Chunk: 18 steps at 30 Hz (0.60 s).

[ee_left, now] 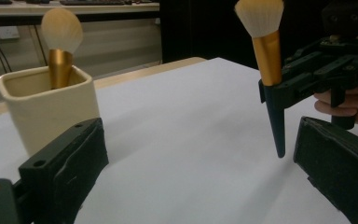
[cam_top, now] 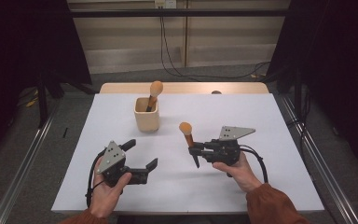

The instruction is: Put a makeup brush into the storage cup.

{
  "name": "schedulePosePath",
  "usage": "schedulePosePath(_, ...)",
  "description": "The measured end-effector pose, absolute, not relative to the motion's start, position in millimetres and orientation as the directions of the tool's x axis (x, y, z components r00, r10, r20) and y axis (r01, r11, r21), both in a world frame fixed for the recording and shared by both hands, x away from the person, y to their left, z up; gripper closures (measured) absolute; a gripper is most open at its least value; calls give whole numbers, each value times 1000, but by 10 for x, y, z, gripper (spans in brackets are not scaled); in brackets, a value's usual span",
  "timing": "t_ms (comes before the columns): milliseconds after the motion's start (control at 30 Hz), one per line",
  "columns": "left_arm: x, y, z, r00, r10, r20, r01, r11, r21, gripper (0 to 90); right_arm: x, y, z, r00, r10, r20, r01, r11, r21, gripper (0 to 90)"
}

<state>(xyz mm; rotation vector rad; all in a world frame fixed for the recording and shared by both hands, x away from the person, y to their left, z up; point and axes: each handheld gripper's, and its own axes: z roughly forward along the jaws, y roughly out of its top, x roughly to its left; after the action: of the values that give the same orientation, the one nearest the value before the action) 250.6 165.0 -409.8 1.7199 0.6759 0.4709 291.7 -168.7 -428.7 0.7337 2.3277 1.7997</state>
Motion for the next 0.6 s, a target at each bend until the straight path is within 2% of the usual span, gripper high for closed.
schedulePosePath(600, 2677, 1138, -3917, 826, 563, -33, 144, -154, 978, 30, 2885, -1573, -4309, -886, 416, 204, 298, 177, 938, 753)
